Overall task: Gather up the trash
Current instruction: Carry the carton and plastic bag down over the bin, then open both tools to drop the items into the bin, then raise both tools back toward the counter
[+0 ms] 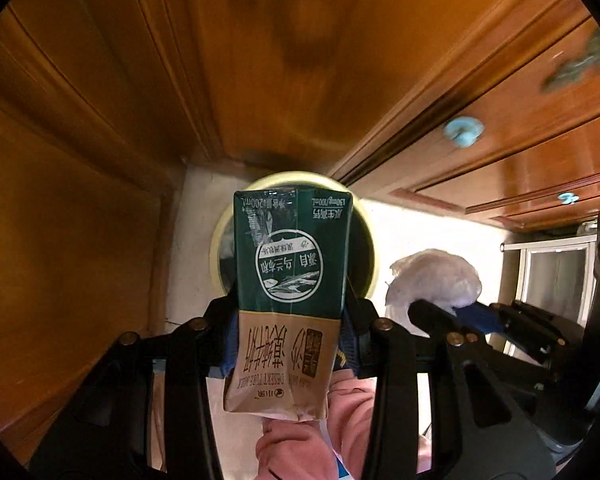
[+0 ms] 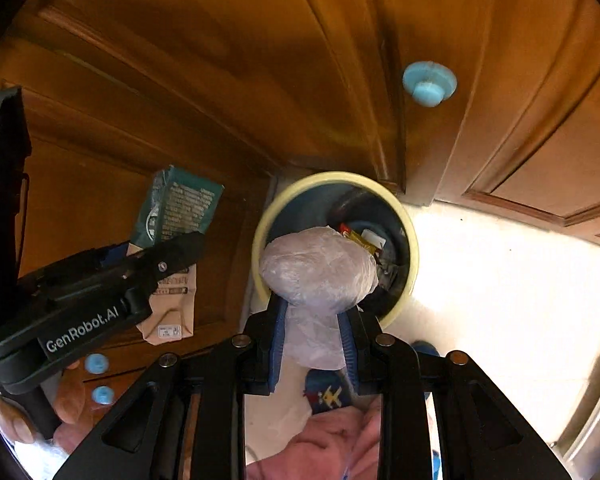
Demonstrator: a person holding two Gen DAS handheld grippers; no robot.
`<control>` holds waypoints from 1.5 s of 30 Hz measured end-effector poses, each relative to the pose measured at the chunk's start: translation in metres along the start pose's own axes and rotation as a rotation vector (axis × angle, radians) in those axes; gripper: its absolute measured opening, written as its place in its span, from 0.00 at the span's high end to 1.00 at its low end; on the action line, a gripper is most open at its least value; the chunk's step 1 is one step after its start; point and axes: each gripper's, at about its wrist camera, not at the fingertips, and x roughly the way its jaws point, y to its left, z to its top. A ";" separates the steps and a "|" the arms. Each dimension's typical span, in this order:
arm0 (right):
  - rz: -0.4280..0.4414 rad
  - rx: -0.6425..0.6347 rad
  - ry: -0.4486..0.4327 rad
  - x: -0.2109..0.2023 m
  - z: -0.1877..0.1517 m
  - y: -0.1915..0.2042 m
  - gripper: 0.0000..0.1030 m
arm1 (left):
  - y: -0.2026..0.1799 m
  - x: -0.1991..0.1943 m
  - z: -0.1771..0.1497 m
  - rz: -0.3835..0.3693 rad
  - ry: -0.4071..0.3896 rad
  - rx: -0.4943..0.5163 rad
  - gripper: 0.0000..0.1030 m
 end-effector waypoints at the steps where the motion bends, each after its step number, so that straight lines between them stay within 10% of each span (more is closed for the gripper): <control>1: -0.002 -0.005 0.006 0.011 0.001 -0.002 0.75 | 0.001 0.008 -0.001 0.001 0.005 0.005 0.64; 13: 0.004 0.019 0.033 0.048 0.009 -0.016 0.52 | 0.032 0.046 -0.004 0.028 0.049 -0.017 0.12; 21: 0.003 0.037 0.003 0.023 0.013 -0.009 0.49 | 0.031 0.021 0.003 0.035 0.012 -0.032 0.09; 45: 0.032 0.002 -0.269 -0.288 -0.014 0.074 0.48 | -0.040 -0.339 0.004 -0.110 -0.326 0.035 0.09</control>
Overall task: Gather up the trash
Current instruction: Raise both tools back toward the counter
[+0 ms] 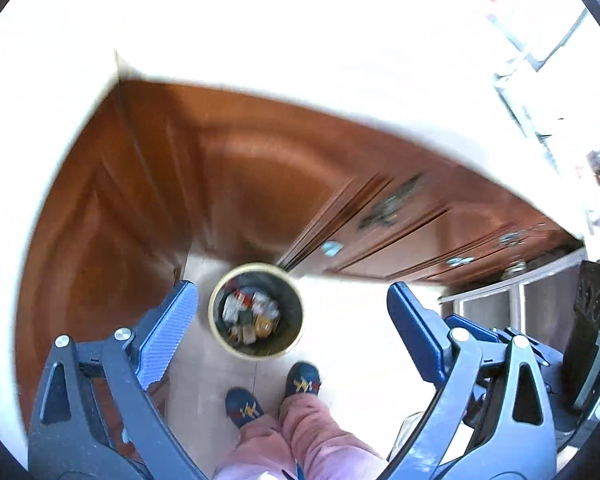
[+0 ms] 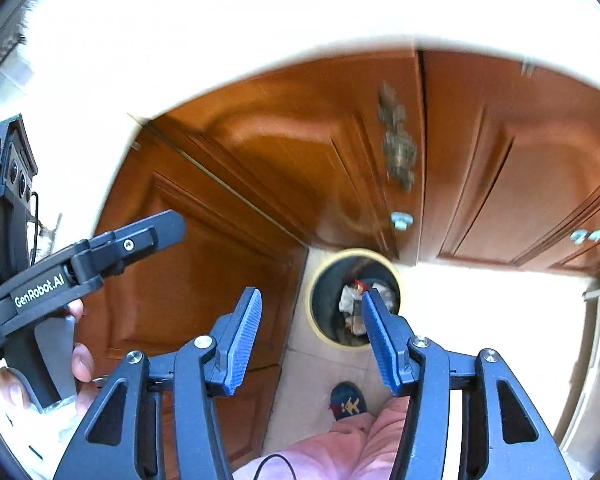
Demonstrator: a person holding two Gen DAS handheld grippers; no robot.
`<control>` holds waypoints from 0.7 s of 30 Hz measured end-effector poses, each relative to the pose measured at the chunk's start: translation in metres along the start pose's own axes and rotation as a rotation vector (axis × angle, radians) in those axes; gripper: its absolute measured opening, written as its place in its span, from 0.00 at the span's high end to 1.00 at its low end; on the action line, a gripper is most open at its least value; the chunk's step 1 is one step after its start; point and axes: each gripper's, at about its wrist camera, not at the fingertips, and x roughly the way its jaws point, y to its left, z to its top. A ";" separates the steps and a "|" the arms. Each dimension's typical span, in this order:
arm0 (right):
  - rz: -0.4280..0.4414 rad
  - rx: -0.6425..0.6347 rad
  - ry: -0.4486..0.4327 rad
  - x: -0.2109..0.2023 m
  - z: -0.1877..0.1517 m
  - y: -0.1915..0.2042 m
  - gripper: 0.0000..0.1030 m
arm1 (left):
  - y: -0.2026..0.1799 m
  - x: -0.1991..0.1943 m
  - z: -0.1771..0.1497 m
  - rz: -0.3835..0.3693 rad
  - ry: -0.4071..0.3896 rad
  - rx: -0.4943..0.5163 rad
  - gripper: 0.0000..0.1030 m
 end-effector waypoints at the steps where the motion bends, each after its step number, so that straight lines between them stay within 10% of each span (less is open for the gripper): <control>1: 0.000 -0.007 -0.019 -0.017 0.002 0.007 0.48 | -0.006 -0.018 0.005 -0.007 -0.026 0.016 0.09; 21: -0.016 -0.164 -0.458 -0.264 0.083 0.105 0.43 | -0.115 -0.251 0.125 -0.033 -0.362 0.297 0.02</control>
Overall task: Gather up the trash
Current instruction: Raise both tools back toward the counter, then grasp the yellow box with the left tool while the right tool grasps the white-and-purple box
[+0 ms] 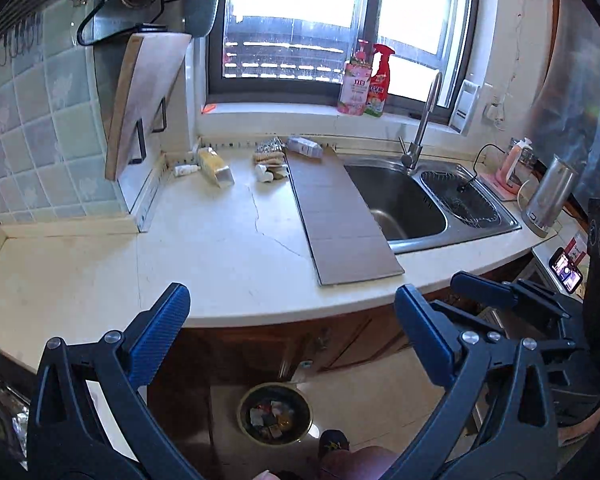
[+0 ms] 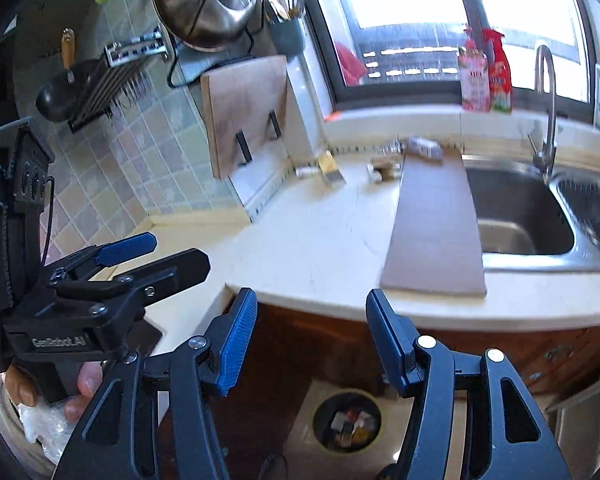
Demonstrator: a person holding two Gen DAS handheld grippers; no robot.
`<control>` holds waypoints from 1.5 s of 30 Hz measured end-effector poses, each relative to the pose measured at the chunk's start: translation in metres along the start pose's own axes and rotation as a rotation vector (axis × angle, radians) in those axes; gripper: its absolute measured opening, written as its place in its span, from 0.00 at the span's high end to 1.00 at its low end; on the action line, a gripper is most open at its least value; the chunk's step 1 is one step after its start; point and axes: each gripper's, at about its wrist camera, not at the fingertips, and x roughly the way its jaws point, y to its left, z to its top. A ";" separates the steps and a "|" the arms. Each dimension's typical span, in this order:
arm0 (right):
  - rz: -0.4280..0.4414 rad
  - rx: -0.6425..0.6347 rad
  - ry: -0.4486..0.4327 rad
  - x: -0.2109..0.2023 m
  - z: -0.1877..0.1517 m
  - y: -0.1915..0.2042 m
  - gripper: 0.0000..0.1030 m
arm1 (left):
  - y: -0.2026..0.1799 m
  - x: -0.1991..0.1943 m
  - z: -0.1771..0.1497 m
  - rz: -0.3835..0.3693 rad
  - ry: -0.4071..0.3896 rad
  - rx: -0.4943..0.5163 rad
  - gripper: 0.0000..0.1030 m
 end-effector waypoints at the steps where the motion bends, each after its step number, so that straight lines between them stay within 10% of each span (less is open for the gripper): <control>1: -0.008 -0.012 -0.007 -0.007 0.011 0.001 0.42 | -0.001 -0.002 0.012 0.017 -0.010 0.005 0.02; 14: -0.015 -0.053 -0.046 0.026 0.199 -0.060 0.35 | 0.032 0.081 0.148 0.187 -0.024 -0.027 0.02; 27: 0.016 -0.036 0.145 0.255 0.371 -0.210 0.35 | 0.106 0.314 0.243 0.320 0.205 -0.193 0.02; 45: -0.063 -0.047 0.320 0.550 0.382 -0.347 0.35 | 0.212 0.554 0.213 0.360 0.474 -0.455 0.10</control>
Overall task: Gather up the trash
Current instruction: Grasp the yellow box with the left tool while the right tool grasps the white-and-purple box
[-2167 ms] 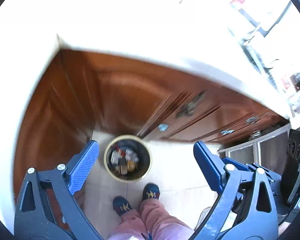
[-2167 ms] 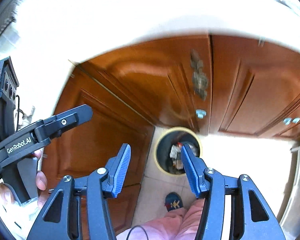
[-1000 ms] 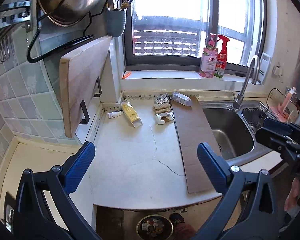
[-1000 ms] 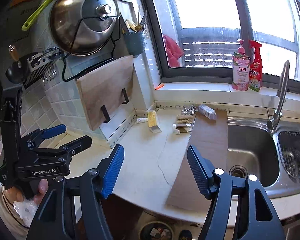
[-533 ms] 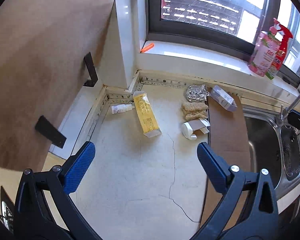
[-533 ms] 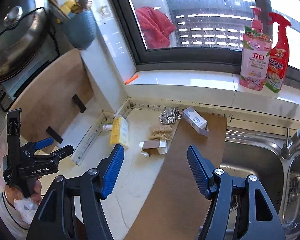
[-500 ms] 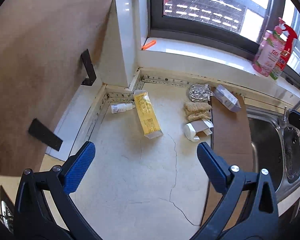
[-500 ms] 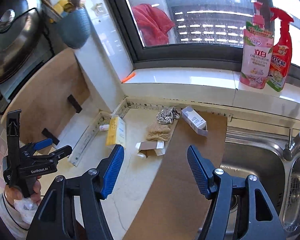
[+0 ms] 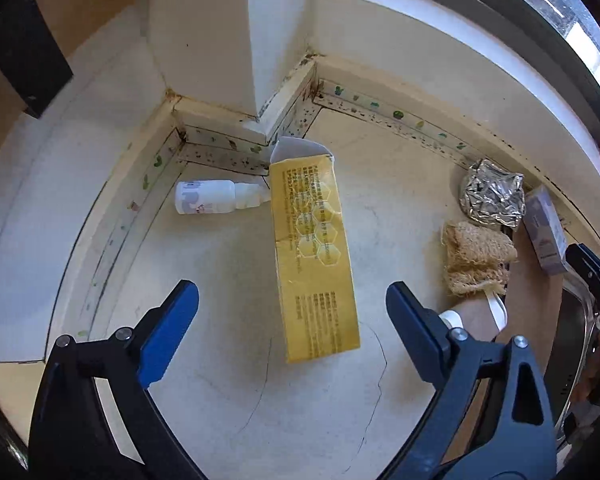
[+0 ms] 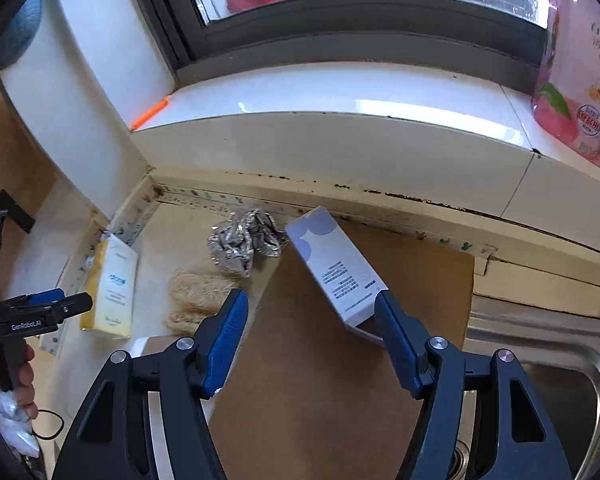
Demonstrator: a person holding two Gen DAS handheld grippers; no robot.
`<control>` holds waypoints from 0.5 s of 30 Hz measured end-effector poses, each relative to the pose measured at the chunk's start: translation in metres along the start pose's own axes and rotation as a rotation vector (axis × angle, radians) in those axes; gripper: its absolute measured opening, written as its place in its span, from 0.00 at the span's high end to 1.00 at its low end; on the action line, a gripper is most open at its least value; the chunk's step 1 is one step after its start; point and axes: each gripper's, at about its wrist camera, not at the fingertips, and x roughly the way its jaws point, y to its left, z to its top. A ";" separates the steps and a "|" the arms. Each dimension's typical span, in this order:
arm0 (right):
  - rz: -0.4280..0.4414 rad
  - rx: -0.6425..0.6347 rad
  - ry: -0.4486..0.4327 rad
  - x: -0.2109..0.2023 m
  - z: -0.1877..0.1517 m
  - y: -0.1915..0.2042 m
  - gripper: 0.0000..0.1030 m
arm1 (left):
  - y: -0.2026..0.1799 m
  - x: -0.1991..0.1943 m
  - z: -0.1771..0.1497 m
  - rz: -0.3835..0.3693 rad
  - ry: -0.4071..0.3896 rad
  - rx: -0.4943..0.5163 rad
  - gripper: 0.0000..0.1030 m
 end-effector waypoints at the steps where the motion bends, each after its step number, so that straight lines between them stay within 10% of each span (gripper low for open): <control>1: -0.003 0.007 0.005 0.011 0.001 -0.005 0.35 | 0.002 0.008 0.001 -0.004 0.011 -0.010 0.11; 15: -0.005 -0.050 0.020 0.068 0.009 -0.003 0.47 | -0.003 0.053 0.004 -0.036 0.043 -0.048 0.45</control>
